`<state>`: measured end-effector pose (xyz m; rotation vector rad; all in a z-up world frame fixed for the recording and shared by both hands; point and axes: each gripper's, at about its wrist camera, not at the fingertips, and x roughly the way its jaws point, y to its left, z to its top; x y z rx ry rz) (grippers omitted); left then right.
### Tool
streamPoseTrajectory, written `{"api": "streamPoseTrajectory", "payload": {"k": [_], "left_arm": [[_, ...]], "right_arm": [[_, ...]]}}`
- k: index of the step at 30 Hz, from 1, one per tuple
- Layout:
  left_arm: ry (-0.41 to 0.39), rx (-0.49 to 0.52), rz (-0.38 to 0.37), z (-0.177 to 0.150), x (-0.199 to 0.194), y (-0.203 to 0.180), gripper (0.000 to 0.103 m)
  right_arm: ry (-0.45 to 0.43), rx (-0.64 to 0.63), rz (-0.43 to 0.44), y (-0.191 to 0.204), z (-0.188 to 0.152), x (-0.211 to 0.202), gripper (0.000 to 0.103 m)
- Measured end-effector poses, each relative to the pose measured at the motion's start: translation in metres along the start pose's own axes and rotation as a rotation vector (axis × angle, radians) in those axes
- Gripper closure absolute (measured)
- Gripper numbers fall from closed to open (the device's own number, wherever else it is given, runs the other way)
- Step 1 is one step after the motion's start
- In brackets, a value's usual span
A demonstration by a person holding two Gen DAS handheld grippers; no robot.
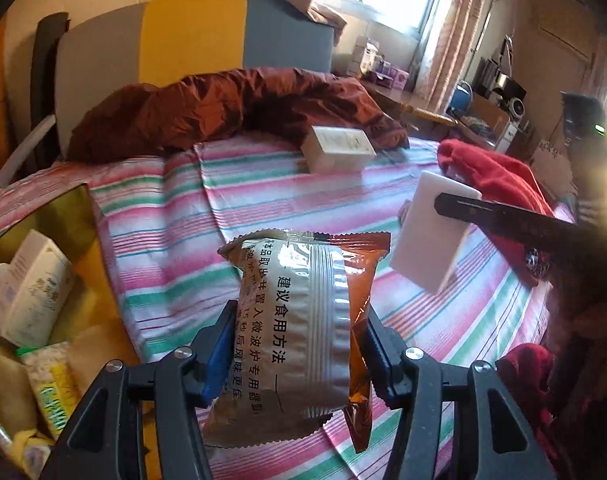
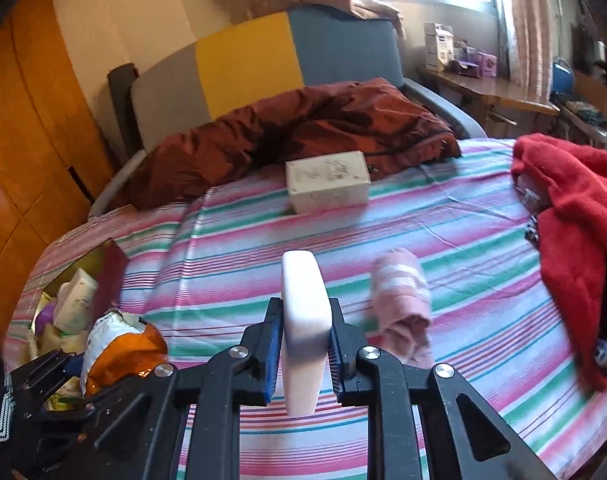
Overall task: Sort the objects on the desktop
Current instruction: 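Lift the sponge with the right tool while the left tool lifts the snack pack, then carry sponge and snack pack over the gold tray and open both tools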
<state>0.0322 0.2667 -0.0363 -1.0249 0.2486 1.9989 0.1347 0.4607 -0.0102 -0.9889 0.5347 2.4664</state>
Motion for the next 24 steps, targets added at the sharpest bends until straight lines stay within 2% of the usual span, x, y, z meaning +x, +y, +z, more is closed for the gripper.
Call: {"api": "streamPoseTrajectory", "payload": {"k": [3,7,15,24], "left_arm": [[-0.022,-0.012,0.017,0.003,-0.009,0.005,0.045],[-0.065,-0.027,0.051,0.005,-0.029,0.017,0.045],[-0.102,-0.111,0.117,0.0,-0.054,0.055,0.045],[-0.142,-0.219,0.195,-0.01,-0.086,0.106,0.045]], "right_arm": [[-0.002,-0.013,-0.024,0.009,0.018,0.007,0.082],[-0.043,-0.044,0.026,0.033,0.035,0.002,0.082],[-0.014,-0.096,0.131,0.08,0.021,0.011,0.082],[-0.017,-0.134,0.302,0.131,0.015,0.0,0.082]]}}
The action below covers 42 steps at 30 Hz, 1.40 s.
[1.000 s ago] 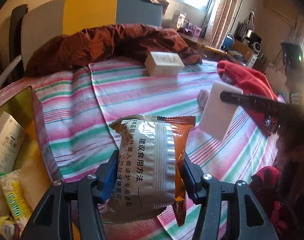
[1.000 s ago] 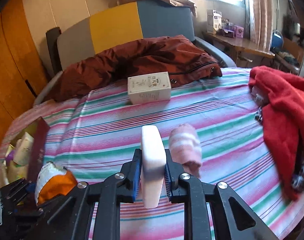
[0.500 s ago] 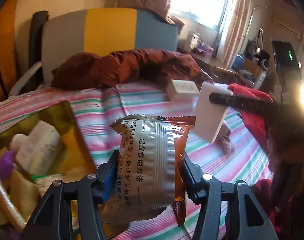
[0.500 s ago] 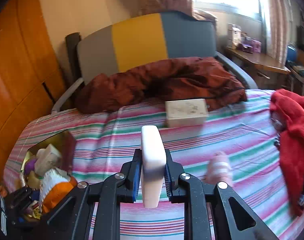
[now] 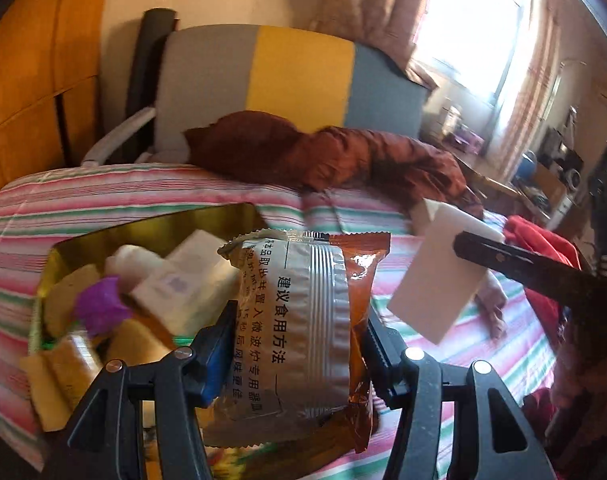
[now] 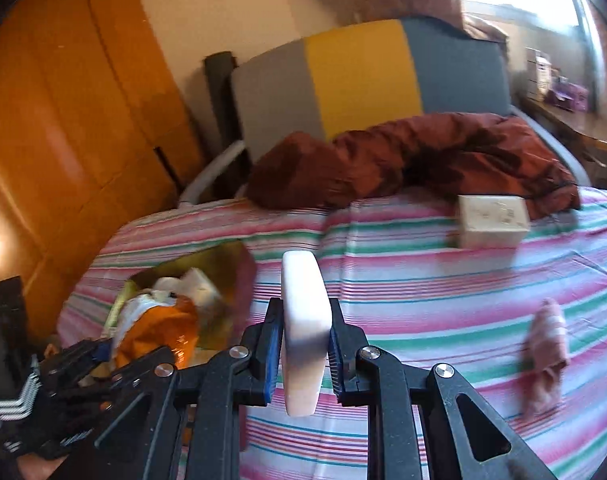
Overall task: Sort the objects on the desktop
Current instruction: 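Carry sponge and snack pack over the gold tray and open both tools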
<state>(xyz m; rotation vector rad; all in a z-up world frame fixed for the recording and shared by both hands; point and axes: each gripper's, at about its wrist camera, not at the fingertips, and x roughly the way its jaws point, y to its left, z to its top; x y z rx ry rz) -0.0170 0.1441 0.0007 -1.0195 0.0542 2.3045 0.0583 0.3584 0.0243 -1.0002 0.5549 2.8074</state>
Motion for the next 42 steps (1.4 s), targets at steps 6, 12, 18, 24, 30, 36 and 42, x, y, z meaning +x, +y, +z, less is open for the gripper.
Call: {"api": "streamPoseTrajectory", "payload": {"k": [6,12,18,24,30,36,42], "left_arm": [[-0.029,-0.086,0.063,0.003,-0.016,0.043,0.045],[-0.045,-0.155,0.124,0.005,-0.022,0.078,0.045],[-0.048,-0.179,0.211,0.011,-0.017,0.1,0.045],[0.001,-0.181,0.254,0.001,0.005,0.105,0.045],[0.022,-0.155,0.294,-0.002,0.026,0.103,0.044],[0.014,-0.174,0.296,0.004,0.028,0.104,0.04],[-0.03,-0.182,0.29,0.01,0.011,0.102,0.036]], "right_arm": [[0.038,-0.025,0.155,0.038,-0.003,0.008,0.082],[0.111,-0.062,0.279,0.077,-0.013,0.027,0.082],[0.204,-0.113,0.329,0.105,-0.028,0.051,0.082],[0.26,-0.18,0.283,0.122,-0.04,0.077,0.082],[0.27,-0.235,0.229,0.129,-0.039,0.093,0.082],[0.264,-0.258,0.167,0.129,-0.039,0.107,0.062],[0.242,-0.269,0.15,0.129,-0.041,0.104,0.054]]}}
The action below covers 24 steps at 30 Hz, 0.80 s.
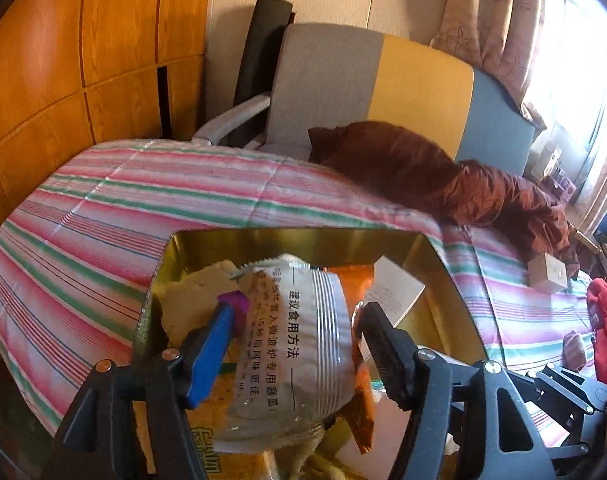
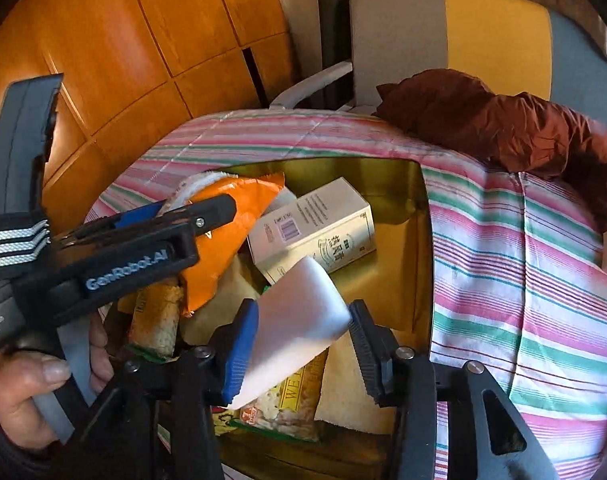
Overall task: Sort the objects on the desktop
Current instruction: 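Carry sponge and snack pack over the gold tray and open both tools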
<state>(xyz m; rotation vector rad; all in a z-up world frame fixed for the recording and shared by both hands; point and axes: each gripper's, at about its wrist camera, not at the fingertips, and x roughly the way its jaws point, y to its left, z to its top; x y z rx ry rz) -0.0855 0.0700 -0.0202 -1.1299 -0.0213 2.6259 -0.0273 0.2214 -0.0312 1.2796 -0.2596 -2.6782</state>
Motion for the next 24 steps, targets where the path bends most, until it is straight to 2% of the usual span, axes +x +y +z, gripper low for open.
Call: {"api": "streamPoseTrajectory", "payload": {"k": [4,13,19,24], "left_arm": [[-0.027,-0.001,-0.006,0.004,-0.013,-0.001,0.035],[-0.036,-0.015,-0.013,0.001,-0.029,-0.001,0.035],[-0.048,0.018,-0.009,-0.006,-0.042,-0.007,0.035],[-0.042,0.04,-0.025,-0.01,-0.044,-0.016,0.035]], "right_arm": [[-0.041,0.015,-0.01,-0.003,0.003,-0.011,0.042],[-0.063,0.016,-0.031,-0.002,0.001,-0.019,0.042],[-0.083,0.01,-0.055,0.001,-0.006,-0.029,0.036],[-0.097,0.022,-0.071,-0.004,-0.01,-0.039,0.035]]}}
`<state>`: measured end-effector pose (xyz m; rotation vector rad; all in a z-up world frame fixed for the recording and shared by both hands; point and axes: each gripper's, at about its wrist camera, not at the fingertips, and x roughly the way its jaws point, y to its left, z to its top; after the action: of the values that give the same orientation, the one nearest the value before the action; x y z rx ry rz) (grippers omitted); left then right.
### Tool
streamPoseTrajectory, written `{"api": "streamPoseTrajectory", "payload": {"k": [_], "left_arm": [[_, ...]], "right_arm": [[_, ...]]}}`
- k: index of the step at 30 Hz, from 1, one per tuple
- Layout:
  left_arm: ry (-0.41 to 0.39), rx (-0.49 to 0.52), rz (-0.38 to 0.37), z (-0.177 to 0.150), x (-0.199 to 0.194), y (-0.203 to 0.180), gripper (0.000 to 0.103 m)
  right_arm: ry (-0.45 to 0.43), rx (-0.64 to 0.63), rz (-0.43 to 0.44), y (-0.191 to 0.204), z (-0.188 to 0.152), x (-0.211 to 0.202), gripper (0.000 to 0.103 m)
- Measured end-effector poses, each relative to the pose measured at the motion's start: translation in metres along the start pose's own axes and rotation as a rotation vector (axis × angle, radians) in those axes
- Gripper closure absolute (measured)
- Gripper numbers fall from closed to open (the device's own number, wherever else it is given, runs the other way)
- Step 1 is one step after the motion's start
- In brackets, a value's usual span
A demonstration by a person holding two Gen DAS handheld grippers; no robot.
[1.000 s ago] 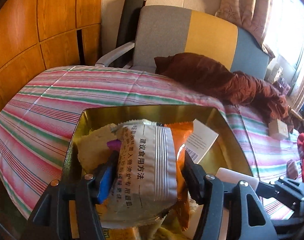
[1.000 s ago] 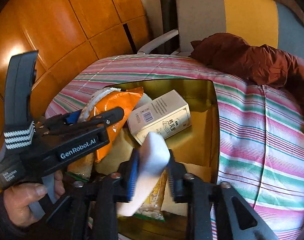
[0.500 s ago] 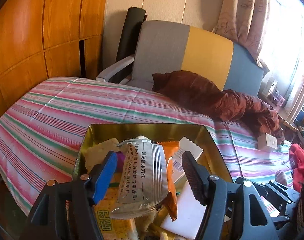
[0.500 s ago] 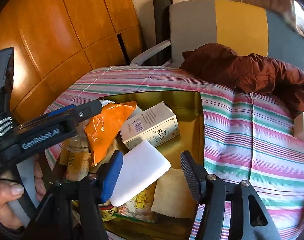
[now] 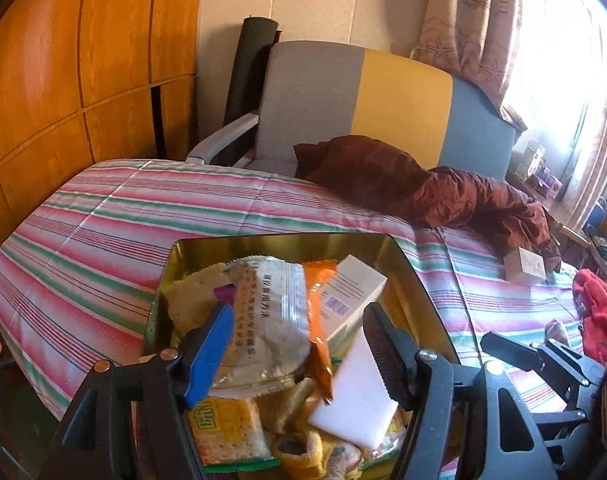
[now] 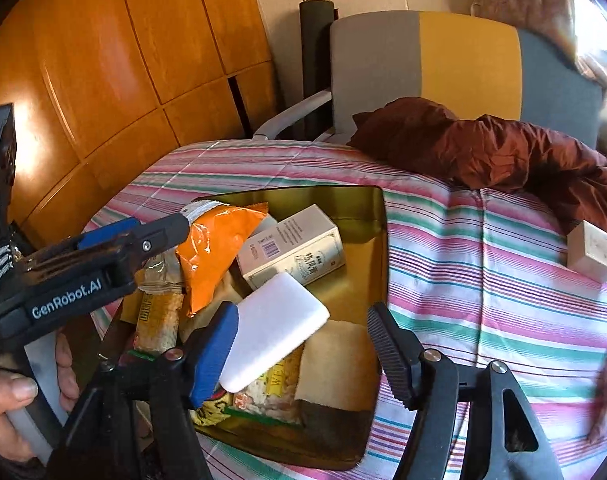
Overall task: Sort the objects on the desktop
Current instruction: 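Carry sponge and snack pack over the gold tray and open both tools, then move both tools back and close the right tool on the pink sock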
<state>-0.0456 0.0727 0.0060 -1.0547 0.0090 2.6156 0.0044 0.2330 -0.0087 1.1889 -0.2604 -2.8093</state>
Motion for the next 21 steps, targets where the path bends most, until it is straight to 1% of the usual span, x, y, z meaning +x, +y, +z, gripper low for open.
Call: {"api": "streamPoseTrajectory", "payload": {"k": [3,12,21], "left_arm": [[-0.001,0.014,-0.021,-0.002,-0.003,-0.007,0.035],[0.006,0.066,-0.033,-0.008,-0.009,-0.026,0.035],[0.006,0.12,-0.045,-0.012,-0.012,-0.045,0.035]], "right_arm": [[-0.005,0.002,-0.021,-0.003,-0.002,-0.004,0.035],[-0.011,-0.017,-0.07,-0.006,-0.011,-0.013,0.032],[-0.016,0.006,-0.111,-0.025,-0.018,-0.025,0.029]]}}
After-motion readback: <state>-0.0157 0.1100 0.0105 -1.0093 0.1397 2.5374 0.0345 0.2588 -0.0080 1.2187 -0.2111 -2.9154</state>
